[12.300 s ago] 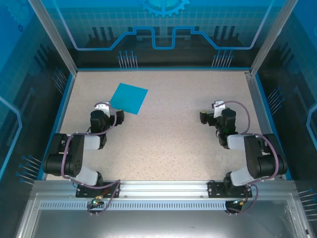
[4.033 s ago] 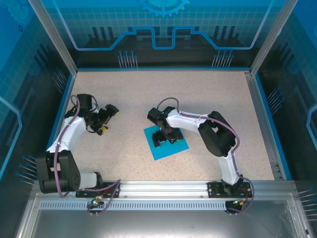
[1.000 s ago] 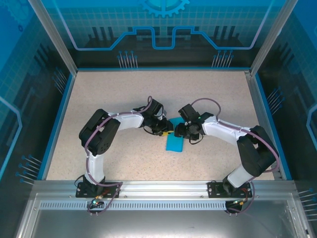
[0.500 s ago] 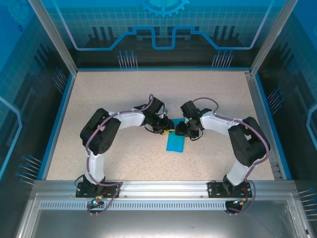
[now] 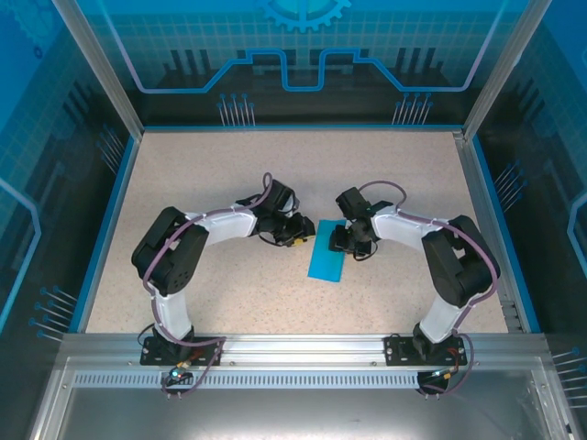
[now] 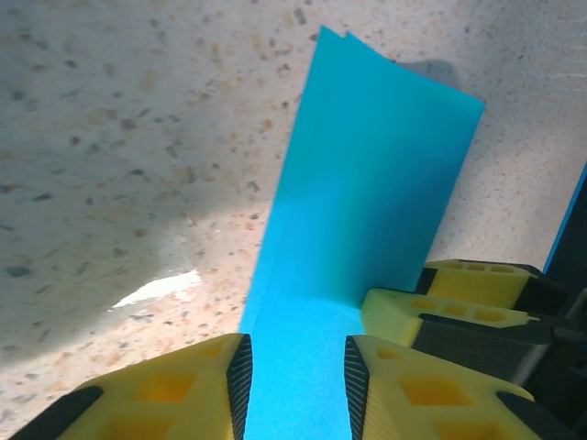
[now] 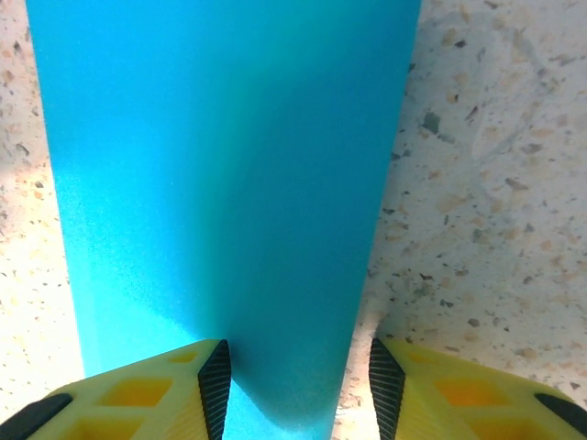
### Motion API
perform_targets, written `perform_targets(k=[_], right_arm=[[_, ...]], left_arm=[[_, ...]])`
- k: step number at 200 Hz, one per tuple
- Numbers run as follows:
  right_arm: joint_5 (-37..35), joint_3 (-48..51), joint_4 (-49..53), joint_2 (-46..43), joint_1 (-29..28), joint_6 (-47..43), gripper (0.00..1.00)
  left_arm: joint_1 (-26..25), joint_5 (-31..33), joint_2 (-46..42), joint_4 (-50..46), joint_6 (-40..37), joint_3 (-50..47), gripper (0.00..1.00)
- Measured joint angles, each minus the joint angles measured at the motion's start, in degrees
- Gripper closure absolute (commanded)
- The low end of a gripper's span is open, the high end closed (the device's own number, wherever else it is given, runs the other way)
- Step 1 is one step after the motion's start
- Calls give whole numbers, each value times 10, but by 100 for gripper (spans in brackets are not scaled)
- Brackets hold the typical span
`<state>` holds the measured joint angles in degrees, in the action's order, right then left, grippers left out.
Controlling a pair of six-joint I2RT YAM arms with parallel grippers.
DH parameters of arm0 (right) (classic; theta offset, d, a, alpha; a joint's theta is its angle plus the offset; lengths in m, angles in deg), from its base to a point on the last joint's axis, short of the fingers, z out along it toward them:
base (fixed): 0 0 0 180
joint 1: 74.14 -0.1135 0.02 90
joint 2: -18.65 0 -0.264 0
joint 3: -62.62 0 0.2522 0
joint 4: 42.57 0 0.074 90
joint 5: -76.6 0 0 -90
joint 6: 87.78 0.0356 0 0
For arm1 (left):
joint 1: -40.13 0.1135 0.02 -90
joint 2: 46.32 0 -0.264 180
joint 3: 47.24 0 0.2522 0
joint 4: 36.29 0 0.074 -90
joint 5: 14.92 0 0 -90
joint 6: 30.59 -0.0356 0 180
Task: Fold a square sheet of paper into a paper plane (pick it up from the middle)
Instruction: Hold the square sheet of paper at the center of the table.
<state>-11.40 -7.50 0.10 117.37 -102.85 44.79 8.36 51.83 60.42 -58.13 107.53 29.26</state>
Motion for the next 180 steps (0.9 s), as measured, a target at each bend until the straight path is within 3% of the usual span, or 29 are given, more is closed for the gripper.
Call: perform_targets(k=[180], right_arm=[[10, -43, 43, 41, 3, -10, 46]], left_arm=[[15, 4, -5, 28, 0, -11, 63]])
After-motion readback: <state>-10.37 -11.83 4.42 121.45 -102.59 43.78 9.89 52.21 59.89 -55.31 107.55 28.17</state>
